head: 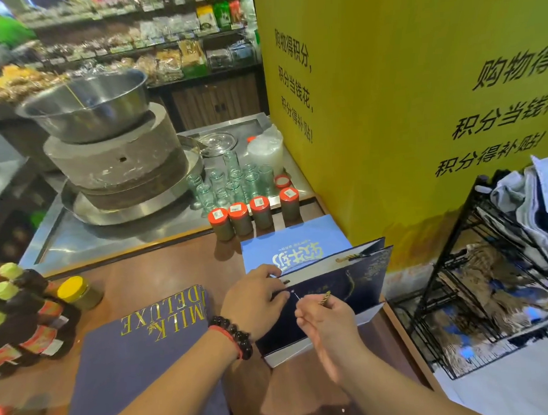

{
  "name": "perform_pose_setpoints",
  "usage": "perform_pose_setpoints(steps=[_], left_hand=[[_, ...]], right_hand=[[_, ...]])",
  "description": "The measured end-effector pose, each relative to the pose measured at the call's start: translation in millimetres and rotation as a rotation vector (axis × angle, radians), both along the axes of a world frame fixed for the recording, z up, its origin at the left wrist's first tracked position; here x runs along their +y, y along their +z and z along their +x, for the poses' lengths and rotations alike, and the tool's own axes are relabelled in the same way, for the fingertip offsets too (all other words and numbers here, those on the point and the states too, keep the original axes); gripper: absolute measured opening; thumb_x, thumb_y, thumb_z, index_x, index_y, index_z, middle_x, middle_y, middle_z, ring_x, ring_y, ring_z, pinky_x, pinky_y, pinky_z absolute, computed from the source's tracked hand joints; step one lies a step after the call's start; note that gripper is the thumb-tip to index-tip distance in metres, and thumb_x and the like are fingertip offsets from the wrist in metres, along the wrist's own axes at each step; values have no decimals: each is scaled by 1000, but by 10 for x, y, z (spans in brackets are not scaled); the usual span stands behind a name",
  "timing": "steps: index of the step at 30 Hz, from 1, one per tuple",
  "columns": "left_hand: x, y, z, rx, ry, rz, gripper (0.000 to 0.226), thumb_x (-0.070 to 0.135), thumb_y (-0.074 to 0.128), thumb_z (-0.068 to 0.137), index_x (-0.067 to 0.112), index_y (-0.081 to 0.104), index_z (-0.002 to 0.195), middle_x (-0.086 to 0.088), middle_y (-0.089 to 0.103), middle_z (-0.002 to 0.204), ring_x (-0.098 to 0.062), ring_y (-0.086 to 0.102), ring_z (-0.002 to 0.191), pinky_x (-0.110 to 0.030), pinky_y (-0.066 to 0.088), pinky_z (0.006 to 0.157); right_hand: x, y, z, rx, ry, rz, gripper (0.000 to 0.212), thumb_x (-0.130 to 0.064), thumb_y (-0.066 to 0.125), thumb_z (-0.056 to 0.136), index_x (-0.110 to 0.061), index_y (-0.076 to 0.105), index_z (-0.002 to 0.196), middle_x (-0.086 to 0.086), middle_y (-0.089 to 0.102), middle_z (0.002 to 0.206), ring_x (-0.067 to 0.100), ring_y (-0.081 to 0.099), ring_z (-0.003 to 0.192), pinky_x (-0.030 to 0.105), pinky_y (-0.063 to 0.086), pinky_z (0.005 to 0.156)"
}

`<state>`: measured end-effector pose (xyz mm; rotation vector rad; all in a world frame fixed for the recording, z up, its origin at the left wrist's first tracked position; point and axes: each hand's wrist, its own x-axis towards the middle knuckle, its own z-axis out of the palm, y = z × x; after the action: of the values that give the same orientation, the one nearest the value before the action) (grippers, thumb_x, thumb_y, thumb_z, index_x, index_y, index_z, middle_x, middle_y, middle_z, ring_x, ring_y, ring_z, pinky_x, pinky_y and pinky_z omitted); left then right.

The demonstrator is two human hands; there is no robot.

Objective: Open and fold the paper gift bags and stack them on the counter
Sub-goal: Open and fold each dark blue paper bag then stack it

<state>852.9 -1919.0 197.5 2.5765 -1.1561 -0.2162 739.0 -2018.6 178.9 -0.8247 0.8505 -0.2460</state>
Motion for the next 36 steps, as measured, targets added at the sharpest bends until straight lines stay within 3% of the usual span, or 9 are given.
perform_pose_setpoints(steps=[9,13,17,20,27,30,33,36], left_hand=[[-14,2,-72,-34,-42,-15,27,39,46,95,30,71,101,19,45,134,1,47,114,-20,37,73],[7,2,-94,-56,-71,-40,31,41,43,91,28,71,97,17,46,134,-1,48,113,-20,37,74],[40,8,-114,-56,-102,-65,50,53,30,82,29,71,99,17,48,132,-4,50,111,-21,39,77],[45,0,-114,-89,-119,-37,41,50,39,87,30,70,104,16,47,134,-4,50,112,-20,36,75],[20,0,-148,-143,-65,-57,32,49,50,94,28,72,103,16,48,133,-7,51,112,-25,41,79],[28,-62,-146,-186,-69,-82,31,47,51,94,28,74,99,15,52,129,-8,53,109,-27,44,78],[28,-110,-137,-254,-92,-117,31,47,52,90,27,75,83,13,60,116,-11,60,94,-29,47,66],[42,-135,-155,-334,-103,-166,36,48,46,85,30,74,71,14,63,103,-11,63,77,-27,46,52]], right_hand=[[55,43,69,-29,-20,3,11,1,62,90,9,63,99,15,62,75,20,59,74,29,56,76],[42,56,52,-16,13,52,13,-1,62,92,5,62,103,11,63,72,17,57,65,27,53,67],[17,38,20,22,63,91,12,-3,62,93,2,62,104,6,62,67,12,50,56,25,45,58],[-16,57,0,35,80,95,7,0,59,94,-1,63,99,7,65,69,13,50,56,25,44,58],[-84,73,-101,54,238,11,18,-5,56,91,-5,72,99,13,67,83,16,54,55,28,43,56],[-186,49,-174,133,322,-225,17,-7,57,91,-4,71,83,9,65,72,13,51,48,21,39,46],[-348,112,-285,140,218,-688,31,-8,59,88,-11,59,58,-3,52,55,12,43,53,20,33,48],[-462,397,-218,48,208,-1129,23,-20,59,86,-15,58,63,-8,54,58,8,47,61,24,38,58]])
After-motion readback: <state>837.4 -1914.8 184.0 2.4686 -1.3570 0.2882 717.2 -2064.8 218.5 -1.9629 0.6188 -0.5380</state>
